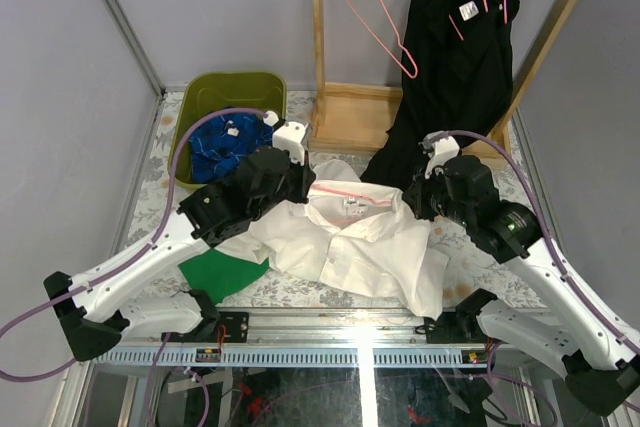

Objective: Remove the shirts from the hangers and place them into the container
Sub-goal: Remove the shirt from the hanger.

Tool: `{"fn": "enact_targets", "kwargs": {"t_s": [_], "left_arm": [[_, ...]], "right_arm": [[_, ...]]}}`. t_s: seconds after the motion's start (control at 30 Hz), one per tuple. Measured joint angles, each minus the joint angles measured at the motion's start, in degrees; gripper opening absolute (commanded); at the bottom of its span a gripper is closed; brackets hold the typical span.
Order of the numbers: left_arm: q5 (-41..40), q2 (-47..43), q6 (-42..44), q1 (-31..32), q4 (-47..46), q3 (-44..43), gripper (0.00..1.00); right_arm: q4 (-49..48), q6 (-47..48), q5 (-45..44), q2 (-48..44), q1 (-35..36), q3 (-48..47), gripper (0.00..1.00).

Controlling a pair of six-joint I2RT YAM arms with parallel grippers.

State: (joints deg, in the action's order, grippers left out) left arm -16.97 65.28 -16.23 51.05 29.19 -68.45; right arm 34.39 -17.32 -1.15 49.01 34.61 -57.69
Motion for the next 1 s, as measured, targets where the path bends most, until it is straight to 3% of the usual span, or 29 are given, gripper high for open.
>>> {"fn": "enact_targets", "kwargs": {"t_s": [0.47, 0.8, 0.87, 1.0], "left_arm": [[0.09, -7.21, -0.61, 0.42, -4.0, 4.26, 0.0], [-3.65, -10.97, -0.57, -0.11, -4.46, 5.79, 0.0], [-4.22, -11.72, -0.57, -0.11, -5.03, 5.79, 0.0], [-4.72, -10.8, -0.55, -0.11, -5.25, 5.79, 0.0]], "right_arm": [[-3.61, 1.77, -4.81, -4.44, 0.57, 3.02, 0.09], [1.38, 2.71, -17.97, -0.55, -0.15, 4.07, 0.19], [1.81, 2.89, -18.36, -1.09, -0.15, 4.37, 0.24], [2.45, 2.45, -17.46, -3.63, -0.15, 3.96, 0.56]]}}
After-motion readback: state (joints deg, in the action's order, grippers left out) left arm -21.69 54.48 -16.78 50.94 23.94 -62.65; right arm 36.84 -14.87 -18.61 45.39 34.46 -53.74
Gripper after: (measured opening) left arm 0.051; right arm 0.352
